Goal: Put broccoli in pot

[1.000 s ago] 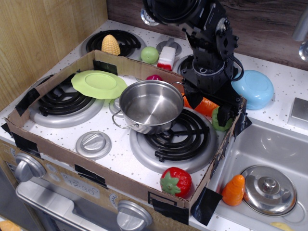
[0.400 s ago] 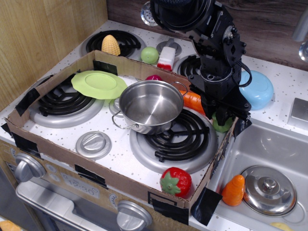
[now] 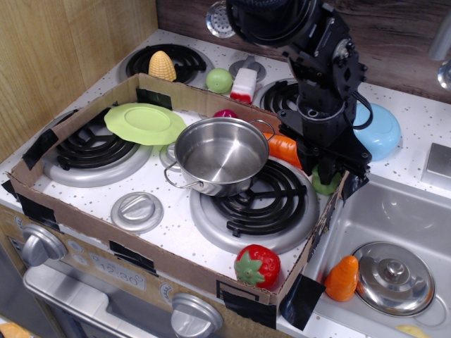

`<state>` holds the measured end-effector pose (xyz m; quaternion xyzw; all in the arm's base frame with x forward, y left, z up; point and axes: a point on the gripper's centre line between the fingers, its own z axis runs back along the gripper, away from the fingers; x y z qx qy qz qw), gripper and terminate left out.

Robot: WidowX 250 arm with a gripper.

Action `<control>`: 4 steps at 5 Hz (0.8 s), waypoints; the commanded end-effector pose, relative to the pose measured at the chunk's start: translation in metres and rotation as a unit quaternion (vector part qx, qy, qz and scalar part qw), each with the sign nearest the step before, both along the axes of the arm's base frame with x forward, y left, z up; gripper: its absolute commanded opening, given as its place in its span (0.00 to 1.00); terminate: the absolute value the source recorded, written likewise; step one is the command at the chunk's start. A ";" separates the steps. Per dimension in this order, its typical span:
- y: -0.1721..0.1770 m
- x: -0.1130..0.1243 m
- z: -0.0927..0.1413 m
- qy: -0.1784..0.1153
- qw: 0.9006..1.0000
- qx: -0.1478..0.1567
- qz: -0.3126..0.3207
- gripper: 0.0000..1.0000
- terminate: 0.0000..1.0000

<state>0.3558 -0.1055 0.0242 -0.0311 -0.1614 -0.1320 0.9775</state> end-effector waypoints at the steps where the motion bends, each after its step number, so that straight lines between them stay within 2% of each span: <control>1: 0.000 0.001 0.083 -0.007 0.999 0.031 0.027 0.00 0.00; 2: 0.004 -0.001 0.113 -0.005 0.998 0.042 0.039 0.00 0.00; 3: 0.015 -0.004 0.130 0.004 0.998 0.044 0.047 0.00 0.00; 4: 0.034 -0.014 0.129 0.015 0.997 0.042 0.059 0.00 0.00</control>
